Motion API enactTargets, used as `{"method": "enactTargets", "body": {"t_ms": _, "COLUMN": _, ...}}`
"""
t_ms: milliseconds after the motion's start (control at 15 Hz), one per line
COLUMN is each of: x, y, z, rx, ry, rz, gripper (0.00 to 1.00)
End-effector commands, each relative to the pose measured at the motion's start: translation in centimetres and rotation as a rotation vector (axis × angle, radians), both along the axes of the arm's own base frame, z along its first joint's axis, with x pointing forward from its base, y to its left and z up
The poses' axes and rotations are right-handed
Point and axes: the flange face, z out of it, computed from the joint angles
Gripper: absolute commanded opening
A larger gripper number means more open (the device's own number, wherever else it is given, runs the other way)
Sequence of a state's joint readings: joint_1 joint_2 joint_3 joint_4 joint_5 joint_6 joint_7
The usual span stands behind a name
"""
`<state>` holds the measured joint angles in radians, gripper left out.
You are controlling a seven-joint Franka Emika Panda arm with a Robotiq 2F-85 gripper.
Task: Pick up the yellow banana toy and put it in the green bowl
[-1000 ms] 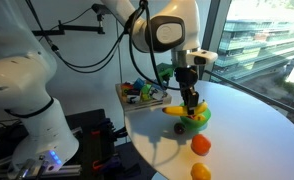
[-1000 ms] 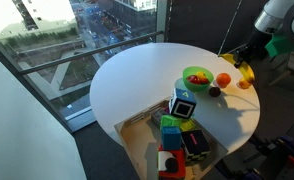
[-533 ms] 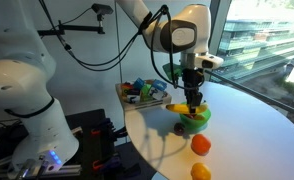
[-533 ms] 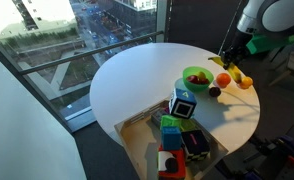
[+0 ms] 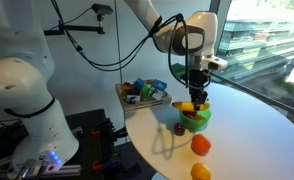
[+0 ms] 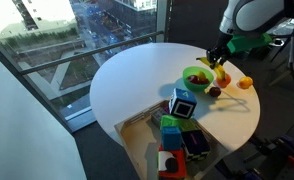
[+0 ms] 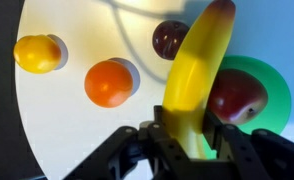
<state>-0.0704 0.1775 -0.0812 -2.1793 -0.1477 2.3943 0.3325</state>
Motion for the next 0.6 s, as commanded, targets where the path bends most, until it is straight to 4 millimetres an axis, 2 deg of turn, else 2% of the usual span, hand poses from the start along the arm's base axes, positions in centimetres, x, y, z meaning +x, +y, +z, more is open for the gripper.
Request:
{"method": "enactTargets", "body": {"t_ms": 0, "x": 2.1, "y": 0.5, "z": -0.2, "rx": 0.004, "ry": 0.01, "rz": 0.001, "gripper": 0.16}}
{"method": "enactTargets", "body": {"t_ms": 533, "x": 3.9, "y": 1.1, "z": -2.2, "rx": -0.015, "ry": 0.013, "rz": 0.014, "gripper": 0.16}}
